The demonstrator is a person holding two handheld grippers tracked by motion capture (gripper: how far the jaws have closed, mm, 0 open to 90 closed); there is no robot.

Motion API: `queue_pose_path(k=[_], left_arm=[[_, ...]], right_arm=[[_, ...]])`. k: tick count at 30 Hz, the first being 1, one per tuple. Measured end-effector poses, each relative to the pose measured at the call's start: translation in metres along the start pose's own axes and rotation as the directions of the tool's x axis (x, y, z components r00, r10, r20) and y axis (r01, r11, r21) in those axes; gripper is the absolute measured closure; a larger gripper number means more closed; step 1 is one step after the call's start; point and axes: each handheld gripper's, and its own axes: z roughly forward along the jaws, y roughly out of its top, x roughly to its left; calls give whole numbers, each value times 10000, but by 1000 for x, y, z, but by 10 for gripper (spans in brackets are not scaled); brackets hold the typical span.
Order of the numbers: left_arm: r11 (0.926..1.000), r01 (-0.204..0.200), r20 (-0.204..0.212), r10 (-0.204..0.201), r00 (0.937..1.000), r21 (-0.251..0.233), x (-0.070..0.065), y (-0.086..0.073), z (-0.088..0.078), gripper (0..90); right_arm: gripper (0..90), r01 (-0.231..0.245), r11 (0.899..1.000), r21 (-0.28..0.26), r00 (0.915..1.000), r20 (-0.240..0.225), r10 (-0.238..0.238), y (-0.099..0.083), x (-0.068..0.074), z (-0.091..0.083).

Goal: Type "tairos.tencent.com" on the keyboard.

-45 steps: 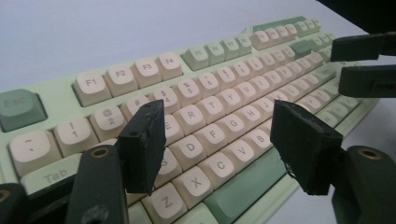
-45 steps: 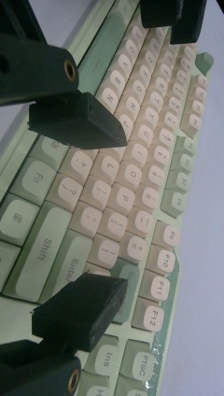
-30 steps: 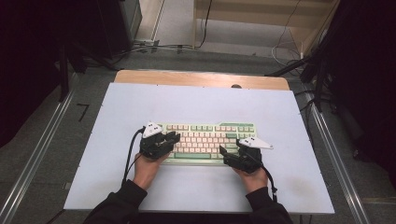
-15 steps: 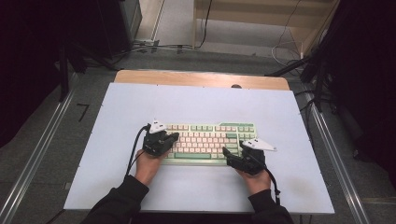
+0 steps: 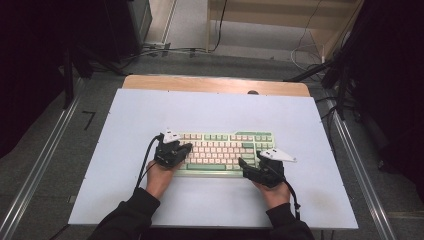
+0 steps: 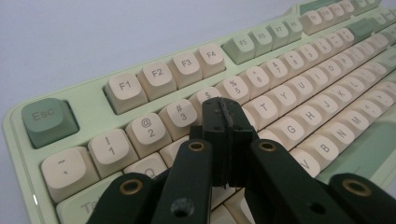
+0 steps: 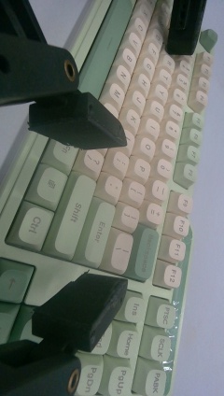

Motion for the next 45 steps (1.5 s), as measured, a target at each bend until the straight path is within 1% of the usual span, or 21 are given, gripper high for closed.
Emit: queue_pose_path(k=[3, 5, 6, 8, 10, 11, 12, 13, 16, 17, 19, 20, 22, 25, 27, 29, 32, 35, 38, 43, 45], left_arm=[[10000, 49, 20, -49, 10000, -48, 0, 0, 0, 900], [9996, 180, 243, -175, 9996, -204, 0, 1, -3, 847], [9992, 214, 292, -204, 9994, -334, -1, 2, -5, 805], [9979, 161, 295, -143, 9995, -630, -3, 3, -10, 681], [9968, 91, 139, -81, 9999, -796, -5, 4, -12, 556], [9967, -44, 31, 47, 10000, -814, -6, 4, -13, 469], [9965, -144, -91, 137, 9999, -827, -7, 4, -14, 422], [9960, -228, -248, 207, 9995, -859, -8, 5, -15, 381], [9946, -273, -496, 224, 9985, -1002, -10, 3, -20, 325], [9933, -264, -561, 202, 9982, -1123, -10, 0, -23, 315], [9870, -276, -614, 181, 9980, -1581, -12, -7, -31, 325], [9860, -265, -622, 165, 9979, -1644, -13, -9, -33, 332], [9870, -154, -557, 66, 9984, -1600, -12, -11, -36, 332], [9869, -25, -566, -67, 9984, -1613, -10, -14, -38, 332], [9869, 54, -558, -146, 9983, -1614, -8, -15, -39, 332], [9876, 176, -427, -245, 9988, -1559, -7, -16, -39, 332], [9879, 218, -355, -276, 9990, -1535, -8, -17, -39, 332], [9897, 116, -241, -152, 9996, -1429, -12, -17, -39, 332], [9900, -10, -264, -28, 9996, -1407, -16, -17, -40, 332], [9912, -475, -600, 403, 9974, -1234, -17, -19, -43, 331], [9907, -438, -715, 348, 9968, -1288, -14, -20, -46, 331]], right_arm=[[255, -12, 10000, 2, 10000, 18, 12, 0, 0, 0], [254, -23, 10000, 9, 10000, 19, 23, 0, 0, -1], [255, -17, 10000, -5, 10000, 19, 17, 0, -1, -1], [255, -30, 10000, -49, 10000, 41, 31, 0, -2, -2], [255, -76, 10000, -36, 9999, 68, 77, 0, -3, -3], [255, -69, 10000, -32, 9999, 80, 69, 0, -3, -3], [262, -40, 10000, -38, 10000, 71, 40, 0, -3, -3], [269, -19, 10000, -47, 10000, 62, 19, 0, -3, -3], [326, 170, 9998, -127, 9999, -2, -170, 0, -1, -4], [353, 208, 9997, -124, 9998, -25, -209, 0, -1, -5], [431, 261, 9996, -141, 9996, -52, -262, -1, 1, -6], [475, 281, 9995, -126, 9996, -85, -282, -1, 2, -6], [548, 460, 9987, -215, 9988, -160, -463, -1, 4, -8], [660, 499, 9984, -267, 9983, -298, -507, -1, 5, -8], [715, 590, 9978, -305, 9973, -409, -602, -1, 8, -9], [796, 647, 9975, -298, 9965, -516, -662, -2, 11, -8], [867, 845, 9958, -351, 9939, -685, -867, -3, 18, -6], [877, 1066, 9938, -324, 9902, -871, -1091, -4, 24, -4], [878, 1237, 9915, -399, 9868, -999, -1272, -3, 27, -3], [878, 1182, 9921, -411, 9867, -1071, -1219, 0, 28, -2], [878, 1216, 9918, -385, 9854, -1151, -1253, 1, 29, -1]])
